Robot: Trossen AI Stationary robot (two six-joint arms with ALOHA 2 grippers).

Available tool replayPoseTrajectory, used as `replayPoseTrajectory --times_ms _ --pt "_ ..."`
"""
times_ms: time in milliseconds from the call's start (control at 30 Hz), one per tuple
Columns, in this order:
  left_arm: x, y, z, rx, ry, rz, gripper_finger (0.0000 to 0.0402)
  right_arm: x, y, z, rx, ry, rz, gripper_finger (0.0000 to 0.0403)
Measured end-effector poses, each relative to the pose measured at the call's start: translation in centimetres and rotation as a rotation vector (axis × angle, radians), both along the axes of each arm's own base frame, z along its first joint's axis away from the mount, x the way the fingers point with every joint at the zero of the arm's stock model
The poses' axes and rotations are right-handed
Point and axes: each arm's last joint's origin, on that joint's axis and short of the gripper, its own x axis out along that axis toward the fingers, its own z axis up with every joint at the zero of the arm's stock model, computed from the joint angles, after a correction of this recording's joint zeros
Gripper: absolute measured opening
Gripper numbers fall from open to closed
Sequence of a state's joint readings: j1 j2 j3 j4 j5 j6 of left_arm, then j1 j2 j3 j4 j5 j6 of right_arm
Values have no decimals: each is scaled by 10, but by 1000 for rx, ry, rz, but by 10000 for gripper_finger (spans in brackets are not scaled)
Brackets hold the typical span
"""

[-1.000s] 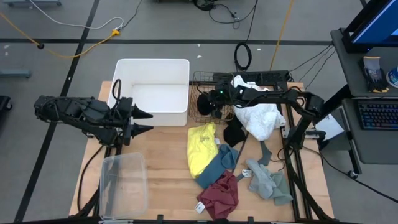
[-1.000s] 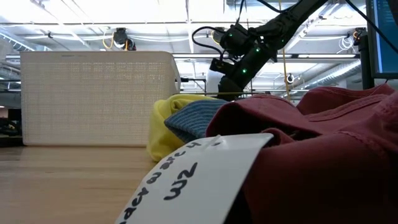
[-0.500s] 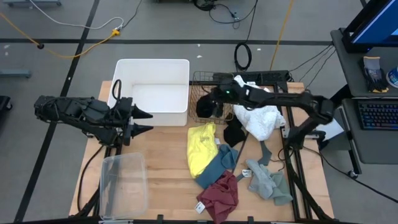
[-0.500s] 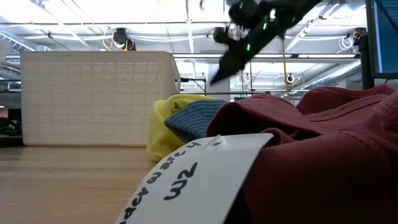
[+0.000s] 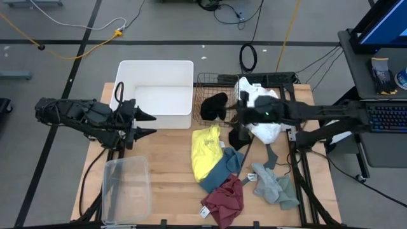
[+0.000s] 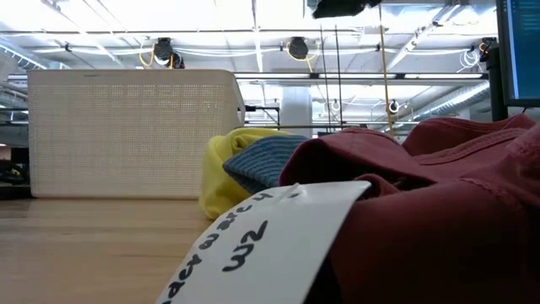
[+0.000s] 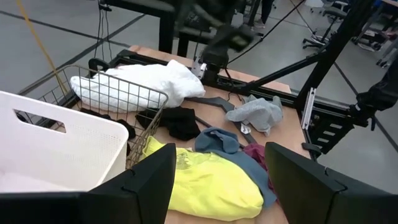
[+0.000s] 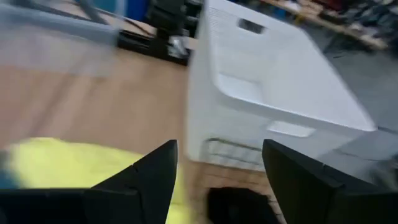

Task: Pick & Place Cloths
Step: Put the gray boxers into the wire basket

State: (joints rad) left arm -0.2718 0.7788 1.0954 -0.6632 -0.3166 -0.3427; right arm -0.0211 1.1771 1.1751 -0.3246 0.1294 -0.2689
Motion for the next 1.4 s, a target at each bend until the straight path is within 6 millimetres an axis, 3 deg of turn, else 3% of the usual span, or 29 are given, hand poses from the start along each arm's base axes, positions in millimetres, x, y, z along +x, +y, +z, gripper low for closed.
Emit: replayPoseTrajectory --times_ms 333,600,767,1100,1400 --pt "0 1 0 34 3 16 250 -28 56 3 139 67 171 230" --pt "-1 1 -2 33 21 18 250 -40 86 -3 235 150 245 232" --pt "0 1 -6 32 30 19 250 -49 98 -9 317 238 235 232" --pt "8 -2 -44 -18 25 37 250 -72 116 -24 599 504 139 231" --pt "-8 3 -61 -26 -21 34 250 -87 120 -34 813 736 -45 231"
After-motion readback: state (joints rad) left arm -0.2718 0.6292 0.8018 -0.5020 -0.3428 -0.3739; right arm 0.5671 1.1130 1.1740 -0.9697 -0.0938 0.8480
